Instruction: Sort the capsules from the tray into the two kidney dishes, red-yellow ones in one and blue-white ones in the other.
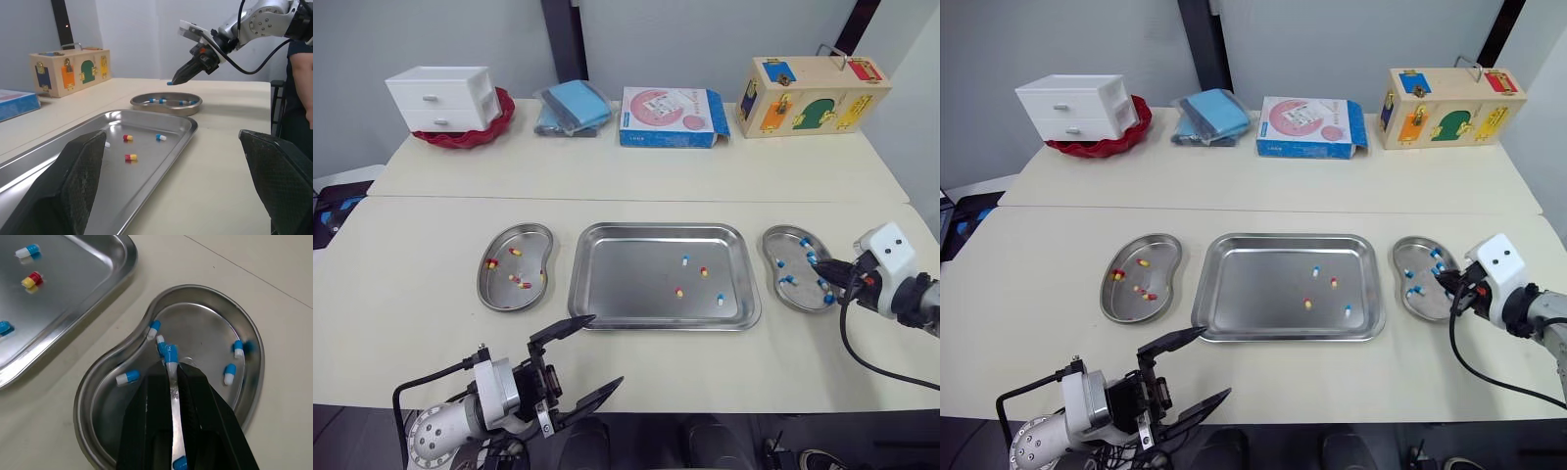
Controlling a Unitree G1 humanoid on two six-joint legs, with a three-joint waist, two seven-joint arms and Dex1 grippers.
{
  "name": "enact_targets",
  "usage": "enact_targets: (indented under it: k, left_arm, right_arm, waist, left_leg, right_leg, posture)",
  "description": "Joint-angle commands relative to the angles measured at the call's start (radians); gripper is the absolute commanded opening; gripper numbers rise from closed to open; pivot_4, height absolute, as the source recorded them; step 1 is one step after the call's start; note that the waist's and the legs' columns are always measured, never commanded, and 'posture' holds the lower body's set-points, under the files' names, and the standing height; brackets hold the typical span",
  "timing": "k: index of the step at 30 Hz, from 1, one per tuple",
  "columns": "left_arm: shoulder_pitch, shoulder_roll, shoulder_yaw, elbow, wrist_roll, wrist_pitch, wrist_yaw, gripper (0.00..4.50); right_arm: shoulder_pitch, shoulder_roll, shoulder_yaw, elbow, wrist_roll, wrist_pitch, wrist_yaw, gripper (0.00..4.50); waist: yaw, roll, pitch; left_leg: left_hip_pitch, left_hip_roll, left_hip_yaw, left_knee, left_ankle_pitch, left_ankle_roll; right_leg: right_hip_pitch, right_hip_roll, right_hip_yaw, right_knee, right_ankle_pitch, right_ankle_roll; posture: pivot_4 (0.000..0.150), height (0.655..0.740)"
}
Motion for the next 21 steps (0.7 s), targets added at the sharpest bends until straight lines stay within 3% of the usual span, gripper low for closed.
enact_targets:
  k: [1, 21]
  left_arm:
    - [0.002, 0.003, -0.005, -0.010, -0.016, -0.012, -0.012, 4.50]
    - [0.025, -0.013, 0.006, 0.000, 0.004, -0.020, 0.019, 4.50]
  right_arm:
    - [-0.003, -0.022, -0.018, -0.023, 0.000, -0.013, -0.006, 0.01]
    - [-0.038, -0.031, 0.014, 0.035, -0.012, -0.031, -0.020, 0.01]
  waist:
    - [0.000, 0.000, 0.000]
    - [0.001, 0.000, 0.000]
  left_leg:
    - [0.000, 0.000, 0.000, 0.000, 0.000, 0.000]
    - [0.000, 0.000, 0.000, 0.000, 0.000, 0.000]
  right_leg:
    - [0.000, 0.000, 0.000, 0.000, 0.000, 0.000]
    - [0.001, 0.000, 0.000, -0.001, 0.000, 0.000]
  posture:
    - [0.150, 0.7400]
    - [0.150, 0.7400]
